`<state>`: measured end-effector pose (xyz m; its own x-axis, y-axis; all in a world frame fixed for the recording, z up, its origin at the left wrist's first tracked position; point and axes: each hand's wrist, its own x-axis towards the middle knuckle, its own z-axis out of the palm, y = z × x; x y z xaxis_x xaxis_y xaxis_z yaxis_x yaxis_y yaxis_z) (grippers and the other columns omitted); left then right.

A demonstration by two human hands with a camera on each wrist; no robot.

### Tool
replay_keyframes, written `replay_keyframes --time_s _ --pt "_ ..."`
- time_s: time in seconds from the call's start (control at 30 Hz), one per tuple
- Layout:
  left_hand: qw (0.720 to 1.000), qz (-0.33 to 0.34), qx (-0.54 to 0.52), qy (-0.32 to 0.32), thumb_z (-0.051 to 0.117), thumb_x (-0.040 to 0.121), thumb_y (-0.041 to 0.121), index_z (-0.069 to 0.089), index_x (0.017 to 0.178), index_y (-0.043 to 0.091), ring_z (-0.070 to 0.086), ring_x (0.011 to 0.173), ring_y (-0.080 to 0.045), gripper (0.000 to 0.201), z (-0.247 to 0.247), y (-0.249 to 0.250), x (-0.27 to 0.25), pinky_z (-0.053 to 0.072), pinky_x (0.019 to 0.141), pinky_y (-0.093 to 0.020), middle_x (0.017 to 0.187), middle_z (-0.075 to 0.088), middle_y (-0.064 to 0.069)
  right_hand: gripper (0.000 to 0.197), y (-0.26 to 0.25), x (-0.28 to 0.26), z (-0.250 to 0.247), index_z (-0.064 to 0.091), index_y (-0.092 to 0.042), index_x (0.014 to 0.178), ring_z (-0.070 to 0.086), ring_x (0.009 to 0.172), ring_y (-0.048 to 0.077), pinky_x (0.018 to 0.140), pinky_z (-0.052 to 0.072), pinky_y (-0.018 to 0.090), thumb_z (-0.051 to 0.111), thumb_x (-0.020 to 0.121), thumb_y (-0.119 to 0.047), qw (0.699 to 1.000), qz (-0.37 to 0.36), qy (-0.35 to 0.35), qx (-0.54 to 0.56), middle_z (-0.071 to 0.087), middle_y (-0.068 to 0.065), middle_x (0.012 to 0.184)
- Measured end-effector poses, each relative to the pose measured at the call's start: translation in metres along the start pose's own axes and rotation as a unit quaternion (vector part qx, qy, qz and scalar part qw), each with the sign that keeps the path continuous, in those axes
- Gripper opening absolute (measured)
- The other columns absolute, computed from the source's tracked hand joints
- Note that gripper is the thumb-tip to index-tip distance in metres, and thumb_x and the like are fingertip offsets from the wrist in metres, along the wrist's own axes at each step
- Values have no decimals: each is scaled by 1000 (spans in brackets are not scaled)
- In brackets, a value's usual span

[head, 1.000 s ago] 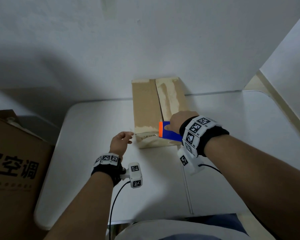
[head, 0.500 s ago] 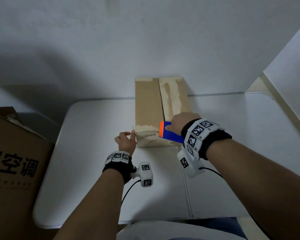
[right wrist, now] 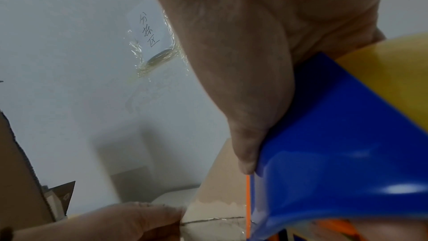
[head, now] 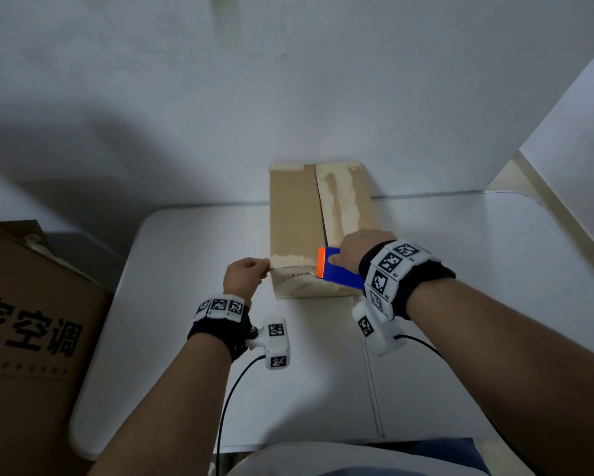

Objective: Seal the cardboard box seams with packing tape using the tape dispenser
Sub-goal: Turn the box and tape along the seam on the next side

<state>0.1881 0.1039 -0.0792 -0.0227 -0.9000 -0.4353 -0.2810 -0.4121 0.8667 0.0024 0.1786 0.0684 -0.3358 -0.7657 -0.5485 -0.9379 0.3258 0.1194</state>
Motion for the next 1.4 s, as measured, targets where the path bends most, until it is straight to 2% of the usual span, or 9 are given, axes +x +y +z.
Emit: replay_keyframes --time_s 0.17,0.4,0.63,0.77,0.9,0.97,1.07,1.23,1.4 --pt "999 21 38 28 67 83 22 66 68 15 57 69 -18 17 7 6 -1 54 79 -37 67 66 -1 45 1 0 1 40 -12 68 43 58 14 73 38 29 40 99 -44 1000 0 -3 7 44 1 66" --pt "970 78 229 -7 67 82 29 66 83 14 61 83 -19 15 3 21 -1 48 73 -30 85 69 -2 46 3 2 4 40 -14 64 40 55 13 73 38 30 38 99 -45 1000 -6 10 9 45 0 65" --pt "965 79 250 -22 71 78 27 63 76 18 66 90 -24 12 -7 23 7 55 85 -38 87 71 -6 45 -3 3 0 41 -14 66 43 57 13 74 40 30 36 99 -45 1000 -21 -6 2 47 0 67" --pt "953 101 287 -9 69 83 28 68 88 13 64 92 -23 16 -32 27 17 49 78 -29 90 70 -4 48 -20 3 -3 39 -12 65 41 57 13 74 39 29 32 101 -44 998 -58 -23 16 45 2 66" --pt "899 262 352 1 67 84 25 63 104 12 59 88 -17 24 -36 35 12 44 77 -26 102 59 0 47 -23 7 0 45 -10 71 45 60 15 74 39 29 33 100 -45 998 -57 -24 25 45 2 67" --pt "824 360 426 -99 65 86 24 61 101 15 56 86 -14 19 -23 42 2 41 75 -23 100 56 3 44 -21 9 2 49 -10 82 47 62 15 73 40 29 34 99 -48 998 -45 -26 43 47 1 68" --pt "727 372 537 -211 64 86 21 57 102 16 52 86 -12 18 0 47 -3 41 75 -22 96 50 6 44 -21 10 6 49 -10 80 45 59 14 72 39 29 35 99 -47 998 -40 -17 46 47 1 67" --pt "697 351 586 -219 59 88 17 53 106 14 55 85 -17 19 19 53 7 46 78 -28 95 56 -1 42 -15 6 10 51 -11 87 51 71 17 70 39 28 37 98 -49 997 -41 -2 60 47 0 67" --pt "684 295 630 -218 63 85 20 52 90 15 63 88 -24 13 22 61 16 49 75 -31 94 66 -7 50 -13 12 14 46 -12 69 44 57 14 67 40 29 38 96 -53 997 -42 4 57 48 0 67"
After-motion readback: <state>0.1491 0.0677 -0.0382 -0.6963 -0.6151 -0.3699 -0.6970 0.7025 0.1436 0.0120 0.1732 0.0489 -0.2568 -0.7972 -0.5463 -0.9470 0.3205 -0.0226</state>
